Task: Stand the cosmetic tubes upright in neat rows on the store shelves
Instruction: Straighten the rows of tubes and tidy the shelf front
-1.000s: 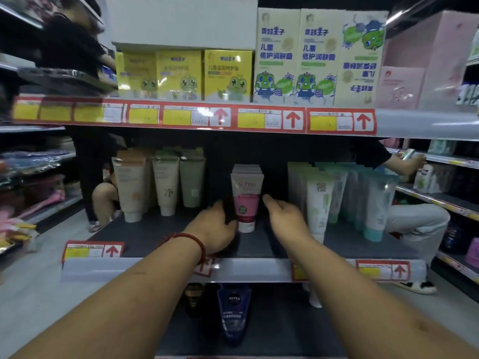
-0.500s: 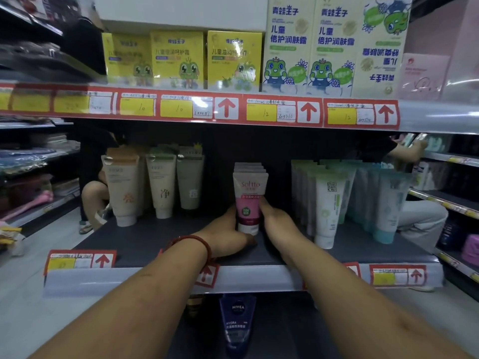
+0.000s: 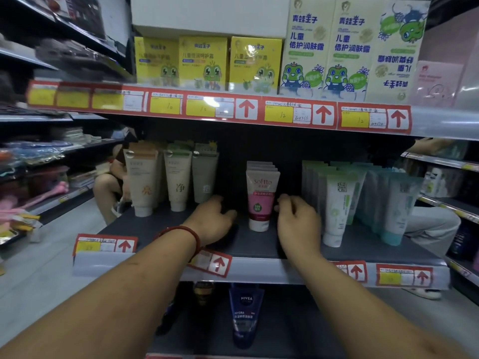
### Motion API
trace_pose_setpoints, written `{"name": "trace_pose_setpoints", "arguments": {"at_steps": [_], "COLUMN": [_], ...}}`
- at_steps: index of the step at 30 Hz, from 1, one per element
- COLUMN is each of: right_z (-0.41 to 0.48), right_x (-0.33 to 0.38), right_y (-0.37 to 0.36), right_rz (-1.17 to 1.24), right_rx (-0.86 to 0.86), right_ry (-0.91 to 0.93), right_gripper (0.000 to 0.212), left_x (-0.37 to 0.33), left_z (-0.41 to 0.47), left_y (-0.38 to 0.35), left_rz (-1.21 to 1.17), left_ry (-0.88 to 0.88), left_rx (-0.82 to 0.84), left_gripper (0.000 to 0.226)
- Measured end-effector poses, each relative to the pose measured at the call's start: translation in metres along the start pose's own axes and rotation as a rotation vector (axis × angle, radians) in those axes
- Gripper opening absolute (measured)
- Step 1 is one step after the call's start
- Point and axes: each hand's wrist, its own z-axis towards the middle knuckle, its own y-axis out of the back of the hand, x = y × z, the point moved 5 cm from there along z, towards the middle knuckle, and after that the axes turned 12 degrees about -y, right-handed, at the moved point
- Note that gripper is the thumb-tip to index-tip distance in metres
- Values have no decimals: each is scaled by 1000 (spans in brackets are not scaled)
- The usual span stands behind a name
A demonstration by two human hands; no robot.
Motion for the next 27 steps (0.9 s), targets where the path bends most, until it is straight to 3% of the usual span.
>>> {"name": "trace_pose_setpoints", "arguments": {"at_steps": [3, 6, 8, 10, 13, 17, 19, 23, 27], "right_z": [-15, -16, -12, -3, 19, 54, 66, 71, 79], "right_x": [11, 11, 9, 5, -1, -24, -31, -26, -30], "right_y": [-33, -87, -120, -147, -175, -207, -217, -220, -234], "right_rz": [81, 156, 258, 384, 352, 364, 404, 545, 512], "right_rx": [274, 474, 572, 650, 640, 604, 621, 628, 625], "right_ry": [-6, -161, -347, -522, -564, -633, -690, -699, -652], "right_gripper": [33, 36, 54, 83, 118, 139, 136, 108, 127], "left_x": [19, 46, 61, 76, 94, 88, 86, 93, 86], "left_z": [-8, -4, 5, 19, 42, 56, 61, 73, 78], "left_y": [34, 53, 55, 50, 38, 29, 27, 33, 24], "left_rz": [-65, -226, -398, -653, -1013, -1118, -1143, -1080, -1181], "left_ry": [44, 116, 140, 186, 276, 265, 259, 228, 169], "left_rx": [-155, -265, -287, -331, -270, -36, -10, -50, -34], "left_gripper": [45, 50, 61, 85, 118, 112, 101, 87, 81]}}
